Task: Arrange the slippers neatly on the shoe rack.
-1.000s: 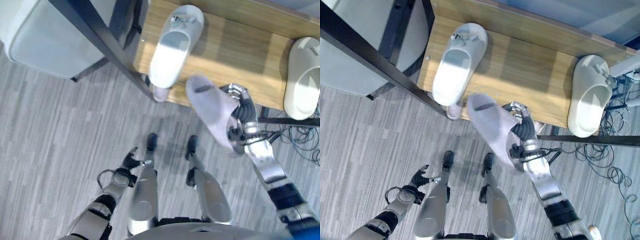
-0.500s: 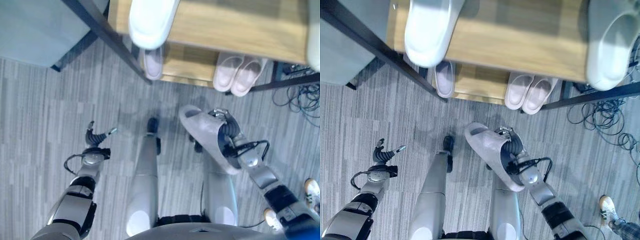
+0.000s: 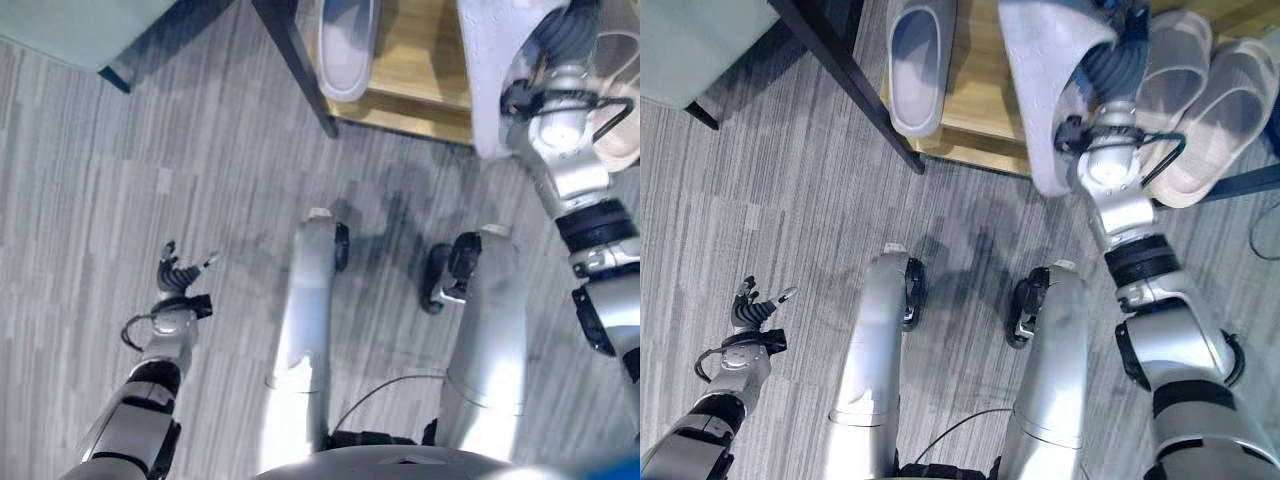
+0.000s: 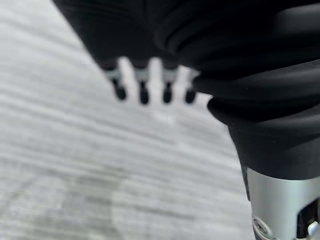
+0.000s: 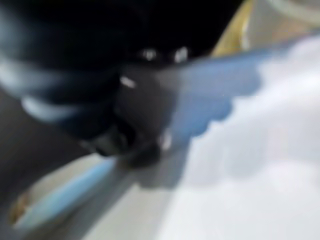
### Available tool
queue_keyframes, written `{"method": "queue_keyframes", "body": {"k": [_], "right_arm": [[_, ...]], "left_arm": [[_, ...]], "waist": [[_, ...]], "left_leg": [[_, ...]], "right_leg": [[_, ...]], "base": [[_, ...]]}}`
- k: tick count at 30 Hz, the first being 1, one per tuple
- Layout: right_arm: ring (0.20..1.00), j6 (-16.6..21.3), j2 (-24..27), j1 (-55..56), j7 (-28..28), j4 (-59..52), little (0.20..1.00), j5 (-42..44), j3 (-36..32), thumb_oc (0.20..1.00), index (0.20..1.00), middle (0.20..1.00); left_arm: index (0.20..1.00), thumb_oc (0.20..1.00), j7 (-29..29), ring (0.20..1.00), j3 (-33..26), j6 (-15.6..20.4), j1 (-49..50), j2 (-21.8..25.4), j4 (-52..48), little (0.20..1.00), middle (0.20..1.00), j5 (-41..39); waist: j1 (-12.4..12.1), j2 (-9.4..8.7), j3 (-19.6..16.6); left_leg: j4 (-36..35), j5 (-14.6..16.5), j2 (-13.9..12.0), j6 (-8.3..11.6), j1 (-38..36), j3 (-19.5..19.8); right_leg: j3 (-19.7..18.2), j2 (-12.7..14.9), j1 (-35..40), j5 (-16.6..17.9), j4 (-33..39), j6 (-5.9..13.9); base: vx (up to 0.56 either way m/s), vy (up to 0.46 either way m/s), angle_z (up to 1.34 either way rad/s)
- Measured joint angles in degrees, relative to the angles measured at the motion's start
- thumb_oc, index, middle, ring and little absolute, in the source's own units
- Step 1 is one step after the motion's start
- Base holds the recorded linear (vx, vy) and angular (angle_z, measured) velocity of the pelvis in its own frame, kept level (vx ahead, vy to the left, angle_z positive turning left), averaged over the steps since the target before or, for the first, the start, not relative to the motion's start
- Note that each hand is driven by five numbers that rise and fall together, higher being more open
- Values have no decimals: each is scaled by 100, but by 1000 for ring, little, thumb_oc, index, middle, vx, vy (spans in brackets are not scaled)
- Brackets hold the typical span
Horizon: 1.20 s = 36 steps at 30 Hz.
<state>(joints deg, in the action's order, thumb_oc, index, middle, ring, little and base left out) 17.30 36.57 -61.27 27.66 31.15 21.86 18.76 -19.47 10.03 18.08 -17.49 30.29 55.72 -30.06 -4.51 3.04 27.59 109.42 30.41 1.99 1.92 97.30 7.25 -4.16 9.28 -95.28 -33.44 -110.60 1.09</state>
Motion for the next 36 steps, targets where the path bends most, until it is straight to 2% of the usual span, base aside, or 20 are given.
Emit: {"method": "queue_keyframes", "body": {"k": [3,5,8,12,16,19,25,36], "right_arm": [[200,-61,19,320,-9,8,200,115,62,200,200,200],[200,-95,42,390,-19,123,200,163,368,200,200,200],[200,-133,-54,388,-55,252,200,373,427,200,200,200],[200,-206,-220,268,-95,388,200,595,553,200,200,200],[200,-232,-597,12,-99,695,200,746,648,200,200,200],[200,-303,-842,-570,-103,1483,200,871,740,200,200,200],[200,-470,-964,-1641,-48,2991,200,1500,977,200,200,200],[200,-791,-1180,-1794,186,3683,200,1503,975,200,200,200]], "left_arm": [[1000,1000,76,1000,-26,-8,210,-40,-135,1000,1000,-58],[1000,1000,71,1000,-66,53,599,61,-449,1000,1000,-233],[1000,1000,74,1000,-45,54,644,40,-445,1000,1000,-266],[1000,1000,83,1000,14,22,652,19,-260,1000,1000,-309],[1000,1000,89,1000,81,8,580,-22,-80,1000,1000,-312],[1000,1000,191,1000,280,-12,555,-61,-29,1000,1000,-311],[1000,1000,318,1000,543,-67,562,-61,190,1000,1000,-309],[1000,1000,335,1000,578,-156,592,-101,624,1000,1000,-249]], "waist": [[-5,10,60],[61,18,46],[59,31,48],[78,38,45],[77,43,47],[46,42,47],[-46,48,50],[-107,44,53]], "left_leg": [[449,210,-45,-77,-61,-37],[985,540,-72,-26,-179,-38],[1513,793,-57,23,-193,45],[1796,890,12,145,-154,162],[1866,973,19,168,-234,182],[1887,995,14,157,-257,183],[1950,1031,12,143,-319,179],[2008,1075,-4,136,-328,180]], "right_leg": [[-81,-25,76,-189,-459,28],[-221,-114,182,-479,-959,139],[-309,-121,206,-765,-1487,212],[-288,-112,195,-926,-1792,222],[-287,-112,287,-1004,-1849,235],[-287,-112,311,-1009,-1852,236],[-304,-107,407,-1033,-1880,269],[-307,-114,440,-1064,-1898,304]], "base": [[114,-34,-9],[113,-39,-13],[34,-12,-3],[8,-2,3],[0,0,0],[-4,10,0],[-11,23,-1],[1,36,-1]]}}
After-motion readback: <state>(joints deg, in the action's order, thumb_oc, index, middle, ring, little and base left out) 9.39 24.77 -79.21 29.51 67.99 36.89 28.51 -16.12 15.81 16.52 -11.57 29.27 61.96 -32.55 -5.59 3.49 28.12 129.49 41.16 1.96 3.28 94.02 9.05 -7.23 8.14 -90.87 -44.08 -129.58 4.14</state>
